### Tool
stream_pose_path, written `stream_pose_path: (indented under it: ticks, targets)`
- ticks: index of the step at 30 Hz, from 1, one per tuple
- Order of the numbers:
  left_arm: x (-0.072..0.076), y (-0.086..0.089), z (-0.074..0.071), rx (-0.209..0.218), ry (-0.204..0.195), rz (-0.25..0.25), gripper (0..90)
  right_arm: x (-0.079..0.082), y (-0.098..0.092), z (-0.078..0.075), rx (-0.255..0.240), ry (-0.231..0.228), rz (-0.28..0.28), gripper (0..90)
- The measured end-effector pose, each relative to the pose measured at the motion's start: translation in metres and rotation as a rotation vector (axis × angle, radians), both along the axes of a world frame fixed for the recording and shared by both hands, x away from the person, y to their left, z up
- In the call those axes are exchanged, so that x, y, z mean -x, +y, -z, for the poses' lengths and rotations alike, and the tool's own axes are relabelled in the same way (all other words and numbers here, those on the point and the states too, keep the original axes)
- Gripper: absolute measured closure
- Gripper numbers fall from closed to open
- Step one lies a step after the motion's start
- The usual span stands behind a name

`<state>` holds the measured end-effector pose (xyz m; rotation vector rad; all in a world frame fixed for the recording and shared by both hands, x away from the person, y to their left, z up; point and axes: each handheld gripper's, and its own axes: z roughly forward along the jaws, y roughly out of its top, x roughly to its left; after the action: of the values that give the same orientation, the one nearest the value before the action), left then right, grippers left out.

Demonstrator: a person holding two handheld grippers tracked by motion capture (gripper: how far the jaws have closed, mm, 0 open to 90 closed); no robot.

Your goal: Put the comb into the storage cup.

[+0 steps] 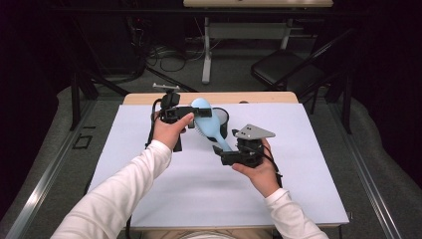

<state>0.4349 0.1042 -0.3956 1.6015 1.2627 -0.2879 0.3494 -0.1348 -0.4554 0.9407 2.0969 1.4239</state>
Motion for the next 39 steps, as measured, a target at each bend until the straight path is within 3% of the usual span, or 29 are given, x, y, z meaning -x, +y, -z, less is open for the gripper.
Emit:
stream_pose_path:
  ticks: [11, 19, 39]
  targets:
    - [-0.0002, -0.0021, 0.0001, 0.0, 0.0, -0.001, 49.6, -0.0013, 0.0015, 0.0002, 0.001, 0.013, 0.01, 0.0]
    - [0.0001, -0.0024, -0.0003, -0.006, -0.006, 0.002, 49.6, -0.0013, 0.0025, -0.0009, -0.01, 0.026, 0.027, 0.0]
    - [-0.0004, -0.0038, 0.0012, -0.008, -0.009, 0.004, 49.6, -0.0005, 0.0034, -0.0022, -0.017, 0.04, 0.007, 0.0]
